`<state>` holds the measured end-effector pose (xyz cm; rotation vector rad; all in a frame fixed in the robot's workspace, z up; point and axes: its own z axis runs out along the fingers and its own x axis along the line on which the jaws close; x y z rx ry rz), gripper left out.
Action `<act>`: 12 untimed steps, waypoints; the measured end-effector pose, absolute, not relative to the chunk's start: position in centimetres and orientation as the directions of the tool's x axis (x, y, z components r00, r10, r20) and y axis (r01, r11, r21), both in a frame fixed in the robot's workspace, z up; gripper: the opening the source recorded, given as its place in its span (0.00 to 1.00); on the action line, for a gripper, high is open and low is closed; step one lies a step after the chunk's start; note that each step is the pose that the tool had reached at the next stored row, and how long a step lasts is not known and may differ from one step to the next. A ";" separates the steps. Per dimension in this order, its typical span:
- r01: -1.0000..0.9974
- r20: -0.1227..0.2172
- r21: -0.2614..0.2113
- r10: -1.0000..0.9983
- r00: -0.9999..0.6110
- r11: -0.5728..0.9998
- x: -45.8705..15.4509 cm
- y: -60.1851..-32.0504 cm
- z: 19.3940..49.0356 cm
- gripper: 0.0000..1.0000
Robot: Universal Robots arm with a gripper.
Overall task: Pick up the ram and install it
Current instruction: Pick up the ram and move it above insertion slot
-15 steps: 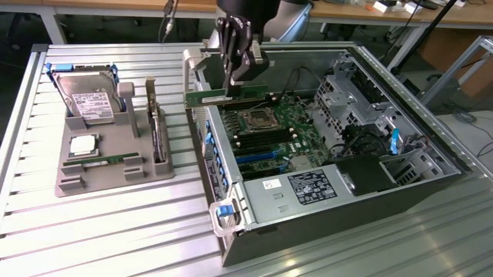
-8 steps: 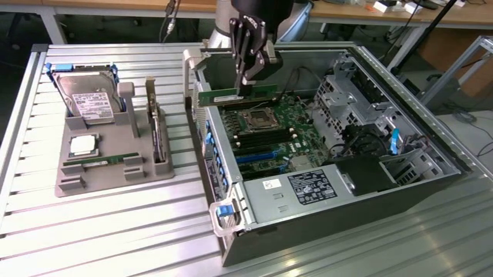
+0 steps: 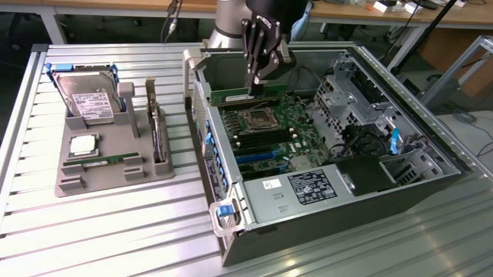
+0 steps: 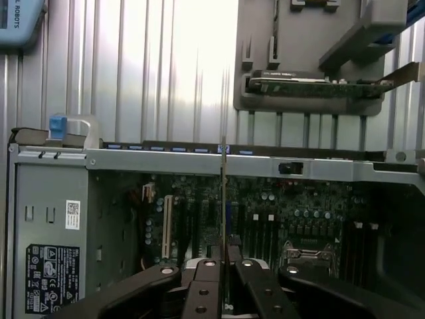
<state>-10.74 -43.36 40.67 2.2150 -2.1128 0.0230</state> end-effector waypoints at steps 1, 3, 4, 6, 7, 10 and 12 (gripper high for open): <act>-0.998 0.067 0.048 -0.997 0.049 -0.045 -10.5 -43.4 40.7 0.13; -0.998 0.069 0.048 -0.996 0.049 -0.045 -9.8 -43.4 40.7 0.13; -0.998 0.070 0.048 -0.996 0.049 -0.045 -9.5 -43.4 40.7 0.13; -0.998 0.072 0.048 -0.996 0.049 -0.045 -8.6 -43.4 40.7 0.13; -0.998 0.072 0.048 -0.996 0.049 -0.045 -8.4 -43.4 40.7 0.13; -0.998 0.075 0.048 -0.996 0.049 -0.045 -7.5 -43.4 40.7 0.13; -0.998 0.076 0.048 -0.996 0.049 -0.045 -7.1 -43.4 40.7 0.13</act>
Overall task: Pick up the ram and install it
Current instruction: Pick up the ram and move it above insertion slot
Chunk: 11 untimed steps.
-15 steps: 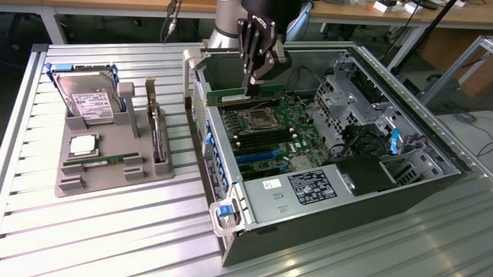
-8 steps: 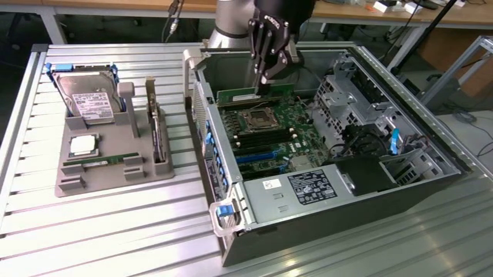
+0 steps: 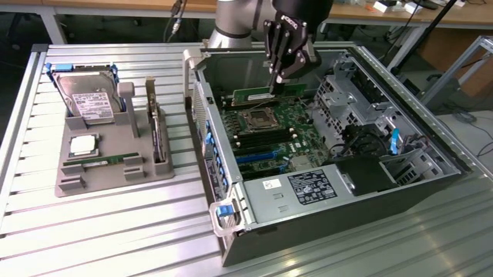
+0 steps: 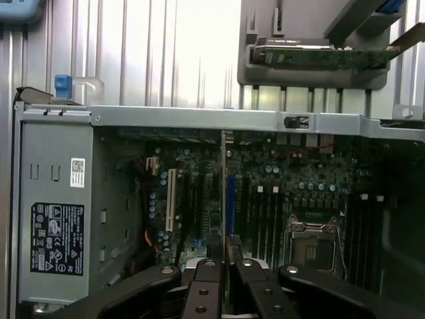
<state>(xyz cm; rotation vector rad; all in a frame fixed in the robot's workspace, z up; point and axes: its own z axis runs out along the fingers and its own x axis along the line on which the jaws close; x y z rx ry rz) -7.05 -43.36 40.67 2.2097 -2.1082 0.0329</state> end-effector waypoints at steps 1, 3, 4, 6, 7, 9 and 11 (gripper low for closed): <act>-0.998 0.076 0.048 -0.996 0.049 -0.045 -6.8 -43.4 40.7 0.13; -0.998 0.077 0.048 -0.996 0.049 -0.045 -6.4 -43.4 40.7 0.13; -0.998 0.078 0.048 -0.996 0.049 -0.045 -6.0 -43.4 40.7 0.13; -0.998 0.079 0.048 -0.996 0.049 -0.045 -5.4 -43.4 40.7 0.13; -0.998 0.079 0.048 -0.996 0.049 -0.045 -4.9 -43.4 40.7 0.13; -0.998 0.080 0.048 -0.996 0.049 -0.045 -4.3 -43.4 40.7 0.13; -0.998 0.082 0.049 -0.995 0.049 -0.045 -3.5 -43.4 40.7 0.13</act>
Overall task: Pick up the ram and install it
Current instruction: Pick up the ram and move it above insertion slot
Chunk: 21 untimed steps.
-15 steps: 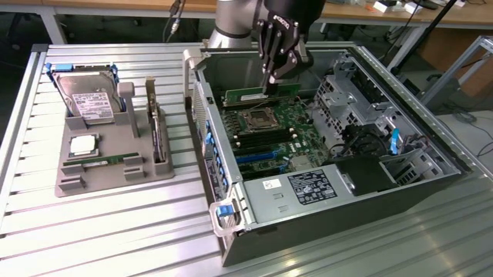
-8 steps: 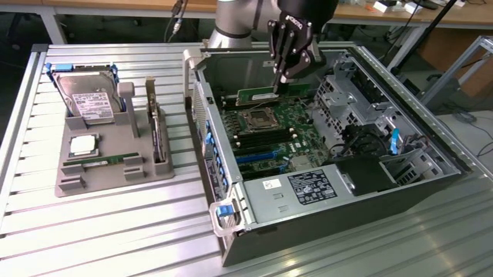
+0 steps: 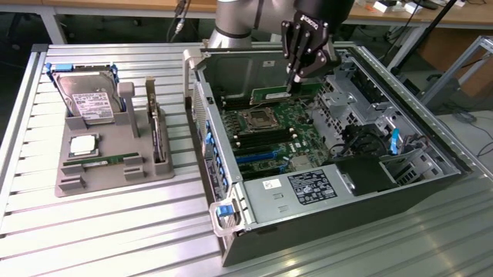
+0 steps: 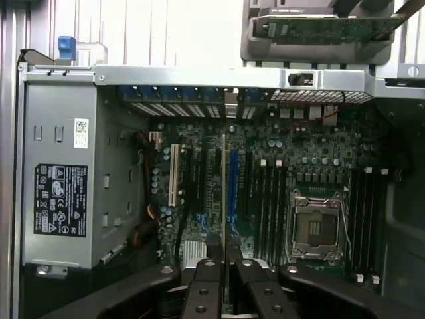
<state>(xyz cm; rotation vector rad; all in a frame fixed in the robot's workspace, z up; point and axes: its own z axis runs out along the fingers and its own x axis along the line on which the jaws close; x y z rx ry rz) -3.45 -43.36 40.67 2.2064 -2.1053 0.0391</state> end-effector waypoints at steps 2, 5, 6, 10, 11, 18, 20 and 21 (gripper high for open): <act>-0.998 0.082 0.049 -0.995 0.049 -0.045 -3.1 -43.4 40.7 0.13; -0.998 0.084 0.049 -0.995 0.049 -0.045 -2.3 -43.4 40.7 0.13; -0.998 0.084 0.049 -0.995 0.049 -0.045 -2.0 -43.4 40.7 0.13; -0.998 0.087 0.049 -0.995 0.049 -0.045 -0.3 -43.4 40.7 0.13; -0.998 0.087 0.049 -0.995 0.049 -0.045 0.0 -43.4 40.7 0.13; -0.998 0.091 0.049 -0.995 0.049 -0.044 2.6 -43.4 40.7 0.13; -0.998 0.092 0.049 -0.995 0.049 -0.044 3.7 -43.4 40.7 0.13; -0.998 0.092 0.049 -0.995 0.049 -0.044 4.0 -43.2 40.7 0.13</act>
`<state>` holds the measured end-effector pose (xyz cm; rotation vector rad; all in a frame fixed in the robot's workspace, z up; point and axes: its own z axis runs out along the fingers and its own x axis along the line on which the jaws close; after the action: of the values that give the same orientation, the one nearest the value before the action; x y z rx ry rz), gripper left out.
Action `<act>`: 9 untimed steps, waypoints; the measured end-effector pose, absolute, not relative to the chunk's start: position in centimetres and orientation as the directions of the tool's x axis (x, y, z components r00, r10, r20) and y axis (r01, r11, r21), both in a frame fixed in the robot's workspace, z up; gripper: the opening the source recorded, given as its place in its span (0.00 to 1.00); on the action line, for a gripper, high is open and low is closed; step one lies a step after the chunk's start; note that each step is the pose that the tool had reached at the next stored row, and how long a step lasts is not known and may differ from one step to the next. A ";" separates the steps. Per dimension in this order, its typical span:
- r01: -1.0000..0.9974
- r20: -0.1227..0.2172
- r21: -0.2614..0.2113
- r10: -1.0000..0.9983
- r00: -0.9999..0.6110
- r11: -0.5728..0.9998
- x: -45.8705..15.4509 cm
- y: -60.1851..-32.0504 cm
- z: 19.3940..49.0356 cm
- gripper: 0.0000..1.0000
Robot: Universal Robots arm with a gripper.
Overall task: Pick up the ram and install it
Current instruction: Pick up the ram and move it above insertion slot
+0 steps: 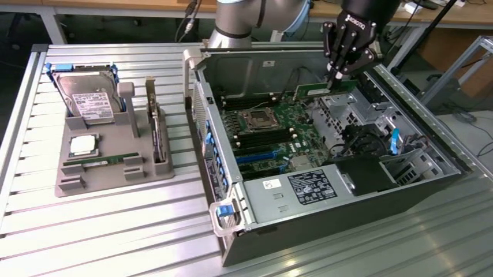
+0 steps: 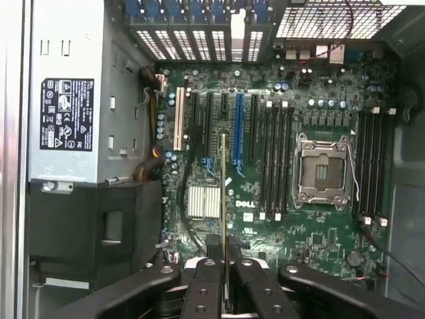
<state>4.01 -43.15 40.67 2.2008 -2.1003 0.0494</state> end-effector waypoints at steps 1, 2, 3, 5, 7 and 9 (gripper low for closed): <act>-0.998 0.092 0.049 -0.995 0.049 -0.044 4.1 -42.8 40.7 0.13; -0.998 0.092 0.049 -0.995 0.049 -0.044 4.1 -42.5 40.7 0.13; -0.998 0.092 0.049 -0.995 0.049 -0.044 4.1 -42.1 40.7 0.13; -0.998 0.092 0.049 -0.995 0.049 -0.044 4.2 -41.5 40.7 0.13; -0.998 0.076 0.048 -0.996 0.049 -0.045 4.3 -41.7 40.7 0.13; -0.998 0.039 0.047 -0.998 0.049 -0.047 4.2 -42.0 40.7 0.13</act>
<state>4.25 -42.02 40.67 2.2304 -2.1257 -0.0068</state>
